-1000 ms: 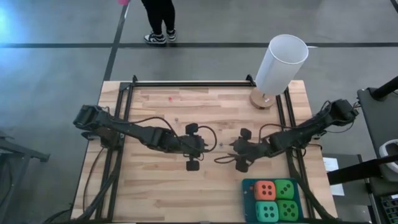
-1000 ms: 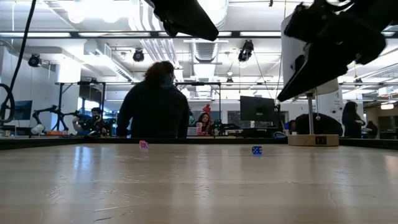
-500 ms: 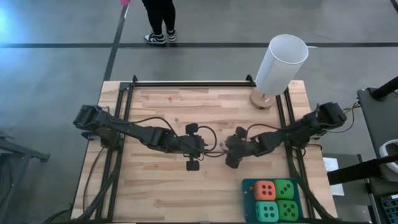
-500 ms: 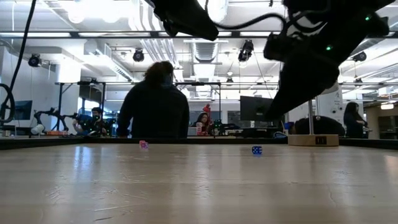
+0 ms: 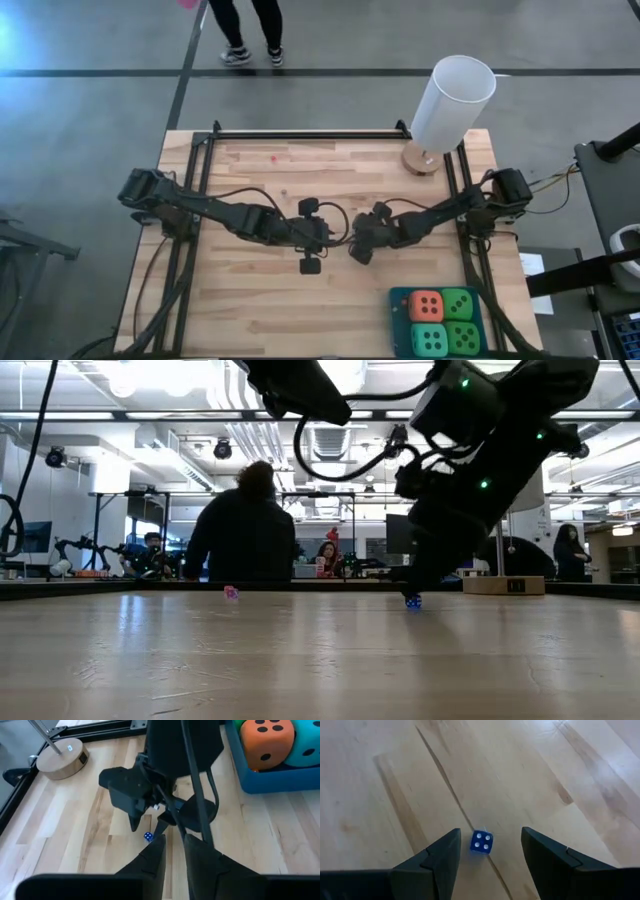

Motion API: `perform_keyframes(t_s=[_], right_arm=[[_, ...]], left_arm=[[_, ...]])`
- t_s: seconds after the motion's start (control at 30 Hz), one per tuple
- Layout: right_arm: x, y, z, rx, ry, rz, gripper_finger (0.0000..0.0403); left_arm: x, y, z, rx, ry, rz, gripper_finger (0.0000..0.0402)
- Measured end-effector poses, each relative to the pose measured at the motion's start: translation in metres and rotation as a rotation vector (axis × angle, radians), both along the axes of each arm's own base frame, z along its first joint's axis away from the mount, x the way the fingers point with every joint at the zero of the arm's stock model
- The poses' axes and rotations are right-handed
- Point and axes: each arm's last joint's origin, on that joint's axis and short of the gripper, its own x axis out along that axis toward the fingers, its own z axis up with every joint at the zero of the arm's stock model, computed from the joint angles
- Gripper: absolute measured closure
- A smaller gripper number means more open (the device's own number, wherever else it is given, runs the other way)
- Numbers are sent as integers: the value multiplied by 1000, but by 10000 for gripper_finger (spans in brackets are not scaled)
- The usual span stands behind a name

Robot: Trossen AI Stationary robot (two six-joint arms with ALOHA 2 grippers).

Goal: Pick & Place Dice
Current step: Put the small blue die into the blue bin

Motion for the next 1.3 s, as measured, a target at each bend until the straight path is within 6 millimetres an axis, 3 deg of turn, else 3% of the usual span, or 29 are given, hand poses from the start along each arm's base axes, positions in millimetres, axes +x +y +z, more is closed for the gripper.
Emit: perform_keyframes(t_s=[0.3,1.3], right_arm=[[3,0,-4,5,4,-11,211],[3,-3,-5,19,7,-26,344]], left_arm=[[0,0,0,0,0,1,323],[0,0,0,-4,-1,3,323]])
